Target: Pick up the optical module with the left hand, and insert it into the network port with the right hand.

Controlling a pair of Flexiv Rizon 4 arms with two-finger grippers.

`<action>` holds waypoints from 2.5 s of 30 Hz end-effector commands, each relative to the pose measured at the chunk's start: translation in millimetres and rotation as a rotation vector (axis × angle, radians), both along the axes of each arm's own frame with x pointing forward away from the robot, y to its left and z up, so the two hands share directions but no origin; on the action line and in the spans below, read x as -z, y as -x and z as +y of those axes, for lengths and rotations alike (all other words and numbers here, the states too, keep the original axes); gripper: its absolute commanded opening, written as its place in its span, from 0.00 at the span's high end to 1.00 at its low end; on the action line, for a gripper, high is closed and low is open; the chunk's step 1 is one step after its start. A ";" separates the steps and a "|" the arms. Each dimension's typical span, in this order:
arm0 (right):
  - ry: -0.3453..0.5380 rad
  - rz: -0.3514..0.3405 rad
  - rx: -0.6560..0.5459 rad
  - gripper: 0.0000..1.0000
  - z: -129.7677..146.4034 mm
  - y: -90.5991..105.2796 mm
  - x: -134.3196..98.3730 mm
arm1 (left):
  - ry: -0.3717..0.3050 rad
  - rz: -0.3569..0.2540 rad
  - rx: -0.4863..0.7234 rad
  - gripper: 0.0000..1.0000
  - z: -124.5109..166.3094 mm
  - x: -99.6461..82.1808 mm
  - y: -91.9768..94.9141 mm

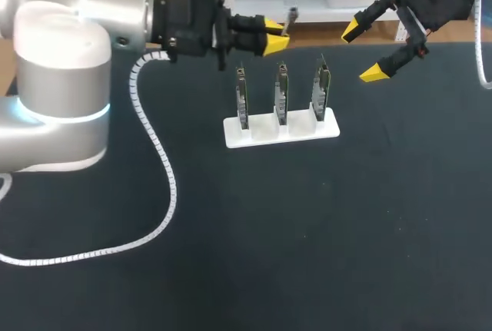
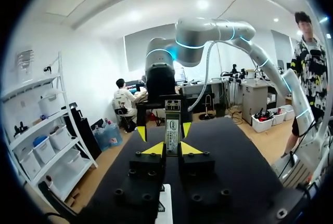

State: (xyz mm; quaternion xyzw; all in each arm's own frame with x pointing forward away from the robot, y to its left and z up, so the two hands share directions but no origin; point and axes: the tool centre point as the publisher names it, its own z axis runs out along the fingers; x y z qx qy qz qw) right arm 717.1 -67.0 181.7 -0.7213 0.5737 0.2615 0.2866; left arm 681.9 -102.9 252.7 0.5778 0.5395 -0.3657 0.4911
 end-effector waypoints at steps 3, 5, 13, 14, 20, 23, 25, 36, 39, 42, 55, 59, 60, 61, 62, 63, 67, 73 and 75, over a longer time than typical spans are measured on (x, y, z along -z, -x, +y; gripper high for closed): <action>-0.002 0.000 -0.002 0.00 -0.4 -0.7 0.5 | 0.028 -0.025 -0.038 1.00 -24.2 -4.6 -0.8; -0.002 0.000 -0.002 0.00 -0.4 -0.7 0.5 | 0.040 -0.021 -0.045 1.00 -30.2 -4.8 -3.8; -0.002 0.000 -0.002 0.00 -0.4 -0.7 0.5 | 0.053 -0.003 -0.038 1.00 -54.2 0.2 -21.4; -0.002 0.000 -0.002 0.00 -0.4 -0.7 0.5 | 0.053 -0.002 -0.038 1.00 -56.2 1.6 -23.5; -0.002 0.000 -0.002 0.00 -0.4 -0.7 0.5 | 0.053 0.037 -0.063 1.00 -64.1 16.0 -34.6; -0.002 0.000 -0.002 0.00 -0.4 -0.7 0.5 | 0.063 0.054 -0.083 1.00 -64.5 22.1 -37.0; -0.002 0.000 -0.002 0.00 -0.4 -0.7 0.5 | 0.085 0.057 -0.104 1.00 -63.2 25.3 -38.1; -0.002 0.000 -0.002 0.00 -0.4 -0.7 0.5 | 0.175 0.077 -0.098 1.00 -63.1 32.9 -32.2; -0.002 0.000 -0.002 0.00 -0.4 -0.7 0.5 | 0.175 0.077 -0.098 1.00 -63.1 32.9 -32.2; -0.002 0.000 -0.002 0.00 -0.4 -0.7 0.5 | 0.175 0.077 -0.098 1.00 -63.1 32.9 -32.2; -0.002 0.000 -0.002 0.00 -0.4 -0.7 0.5 | 0.175 0.077 -0.098 1.00 -63.1 32.9 -32.2; -0.002 0.000 -0.002 0.00 -0.4 -0.7 0.5 | 0.204 0.083 -0.075 1.00 -76.3 30.2 -33.2; -0.002 0.000 -0.002 0.00 -0.4 -0.7 0.5 | 0.216 0.088 -0.074 1.00 -78.5 29.4 -34.0; -0.002 0.000 -0.002 0.00 -0.4 -0.7 0.5 | 0.229 0.090 -0.077 1.00 -80.2 28.7 -34.7; -0.002 0.000 -0.002 0.00 -0.4 -0.7 0.5 | 0.240 0.095 -0.079 1.00 -81.4 28.1 -35.8; -0.002 0.000 -0.002 0.00 -0.4 -0.7 0.5 | 0.245 0.097 -0.080 1.00 -82.0 27.9 -36.5; -0.002 0.000 -0.002 0.00 -0.4 -0.7 0.5 | 0.261 0.107 -0.093 1.00 -83.2 28.1 -38.2; -0.002 0.000 -0.002 0.00 -0.4 -0.7 0.5 | 0.267 0.128 -0.115 1.00 -83.6 31.5 -38.5; -0.002 0.000 -0.002 0.00 -0.4 -0.7 0.5 | 0.272 0.136 -0.120 1.00 -84.2 33.0 -38.1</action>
